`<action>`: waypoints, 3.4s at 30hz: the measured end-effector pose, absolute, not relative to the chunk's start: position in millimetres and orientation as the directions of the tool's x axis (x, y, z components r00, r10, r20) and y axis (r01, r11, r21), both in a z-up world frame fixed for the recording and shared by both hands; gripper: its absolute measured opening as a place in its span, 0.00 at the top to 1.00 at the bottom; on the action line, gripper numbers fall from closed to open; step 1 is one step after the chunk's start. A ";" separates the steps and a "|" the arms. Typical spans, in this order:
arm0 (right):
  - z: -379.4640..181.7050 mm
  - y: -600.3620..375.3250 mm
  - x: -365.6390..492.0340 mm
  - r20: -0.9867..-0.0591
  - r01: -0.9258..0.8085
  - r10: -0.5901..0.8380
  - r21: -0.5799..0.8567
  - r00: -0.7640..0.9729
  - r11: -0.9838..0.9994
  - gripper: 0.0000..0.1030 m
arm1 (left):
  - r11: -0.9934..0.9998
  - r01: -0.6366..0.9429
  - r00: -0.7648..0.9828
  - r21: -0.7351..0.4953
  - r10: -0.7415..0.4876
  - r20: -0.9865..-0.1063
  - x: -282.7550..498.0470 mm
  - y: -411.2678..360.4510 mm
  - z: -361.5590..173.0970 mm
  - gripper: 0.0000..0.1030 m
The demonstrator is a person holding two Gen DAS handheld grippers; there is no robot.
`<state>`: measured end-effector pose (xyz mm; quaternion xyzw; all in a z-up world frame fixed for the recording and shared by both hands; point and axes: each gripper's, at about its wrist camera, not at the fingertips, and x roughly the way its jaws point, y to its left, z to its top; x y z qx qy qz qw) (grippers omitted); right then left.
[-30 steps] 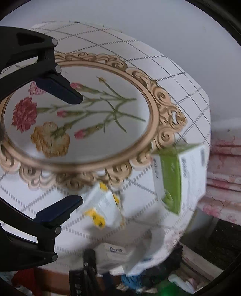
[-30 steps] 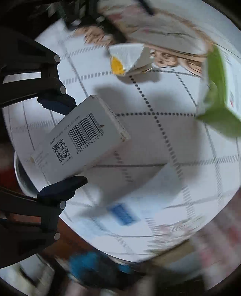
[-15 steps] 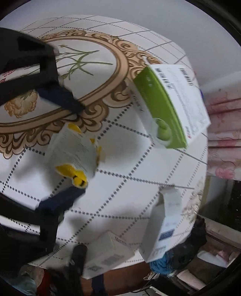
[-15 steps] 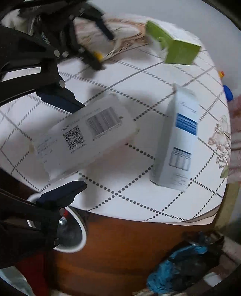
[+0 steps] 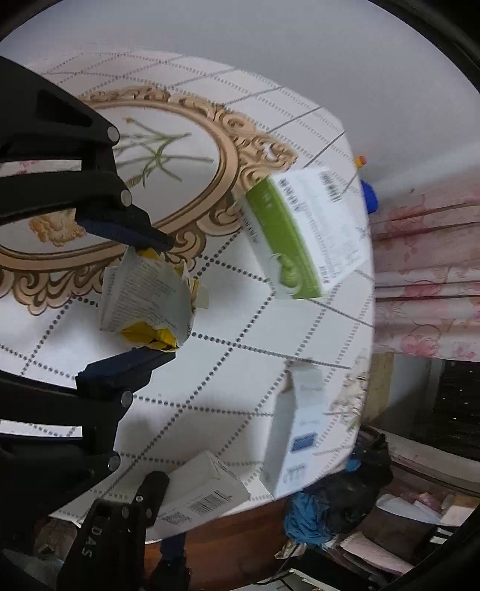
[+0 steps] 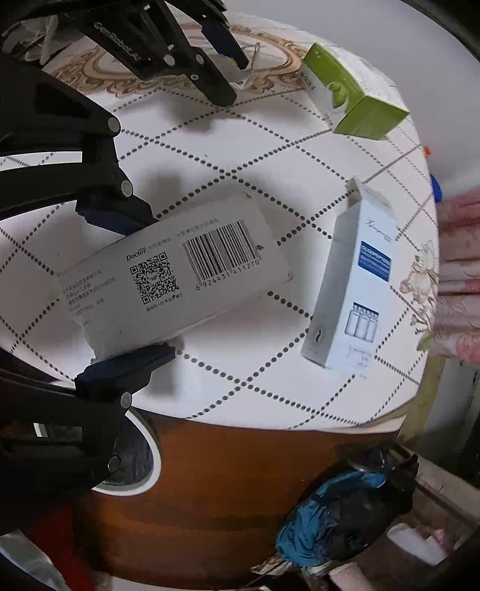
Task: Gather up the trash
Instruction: 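Carry the wrapper and white box over the bin and open both tools, then grasp the green-and-white medicine box with the left tool while the right grasps the white oligopeptides box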
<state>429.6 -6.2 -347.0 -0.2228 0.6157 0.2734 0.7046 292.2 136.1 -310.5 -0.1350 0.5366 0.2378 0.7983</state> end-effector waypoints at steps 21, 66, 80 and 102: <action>-200.4 -169.5 409.0 -0.867 -0.430 0.385 0.231 0.316 0.873 0.44 | 0.911 -0.410 0.591 -0.040 0.232 -0.773 280.2 7.3 -151.4 0.52; -442.1 -424.5 498.4 -0.978 0.061 0.206 0.205 -0.007 0.977 0.03 | 0.977 -0.213 0.182 -0.013 0.026 -0.983 422.4 -158.6 -355.1 0.05; -389.0 -428.9 462.8 -0.992 0.014 0.123 0.124 0.027 0.992 0.03 | 0.980 -0.197 0.237 0.009 0.057 -0.970 403.1 -169.7 -322.1 0.05; -232.5 -423.2 399.8 -0.951 -0.059 0.197 0.189 0.237 0.980 0.03 | 0.972 -0.229 0.441 -0.055 0.053 -0.896 352.6 -157.9 -193.8 0.05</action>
